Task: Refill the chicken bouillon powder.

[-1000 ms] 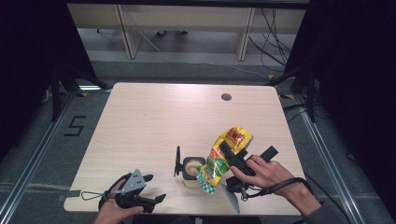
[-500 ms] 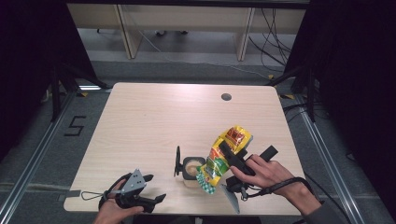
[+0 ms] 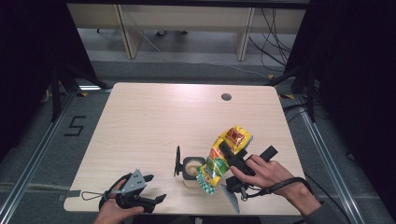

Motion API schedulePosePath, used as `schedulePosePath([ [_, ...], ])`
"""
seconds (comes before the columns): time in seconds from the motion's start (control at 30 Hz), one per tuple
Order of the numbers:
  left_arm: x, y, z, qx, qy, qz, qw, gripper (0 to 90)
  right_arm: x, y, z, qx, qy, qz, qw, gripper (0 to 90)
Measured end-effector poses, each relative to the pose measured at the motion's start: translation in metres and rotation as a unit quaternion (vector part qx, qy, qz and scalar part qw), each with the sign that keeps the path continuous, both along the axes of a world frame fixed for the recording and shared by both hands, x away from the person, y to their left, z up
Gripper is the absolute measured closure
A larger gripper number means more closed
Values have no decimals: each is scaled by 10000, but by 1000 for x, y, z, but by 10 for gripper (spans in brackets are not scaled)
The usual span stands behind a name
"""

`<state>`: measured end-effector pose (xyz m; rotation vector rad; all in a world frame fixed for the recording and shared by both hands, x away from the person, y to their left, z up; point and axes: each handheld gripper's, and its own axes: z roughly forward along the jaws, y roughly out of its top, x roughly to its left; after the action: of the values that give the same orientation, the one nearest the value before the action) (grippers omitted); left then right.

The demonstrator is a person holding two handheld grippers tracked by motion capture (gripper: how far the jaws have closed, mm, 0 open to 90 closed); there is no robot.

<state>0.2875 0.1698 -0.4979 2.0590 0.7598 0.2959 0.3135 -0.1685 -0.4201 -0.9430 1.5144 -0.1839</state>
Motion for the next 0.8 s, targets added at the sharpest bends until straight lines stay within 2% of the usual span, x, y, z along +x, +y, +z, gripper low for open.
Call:
schedulePosePath([
  [0.03, 0, 0, -1, -51, -28, 11, 10000, 184, 0, 0, 0, -3, 0, -2, 10000, 476],
  [0.23, 0, 0, 0, 9, -9, -5, 10000, 184, -1, 0, -1, 28, -40, 20, 10000, 486],
  [0.3, 0, 0, -1, -53, -45, 35, 10000, 184, -1, 0, -1, 32, -26, 34, 10000, 487],
  [0.43, 0, 0, 0, -8, -30, 25, 10000, 184, -1, 0, -1, 31, -20, 44, 10000, 488],
  [0.8, 0, 0, -1, -46, -47, 31, 10000, 184, -1, -2, 1, 130, 58, -3, 9999, 488],
])
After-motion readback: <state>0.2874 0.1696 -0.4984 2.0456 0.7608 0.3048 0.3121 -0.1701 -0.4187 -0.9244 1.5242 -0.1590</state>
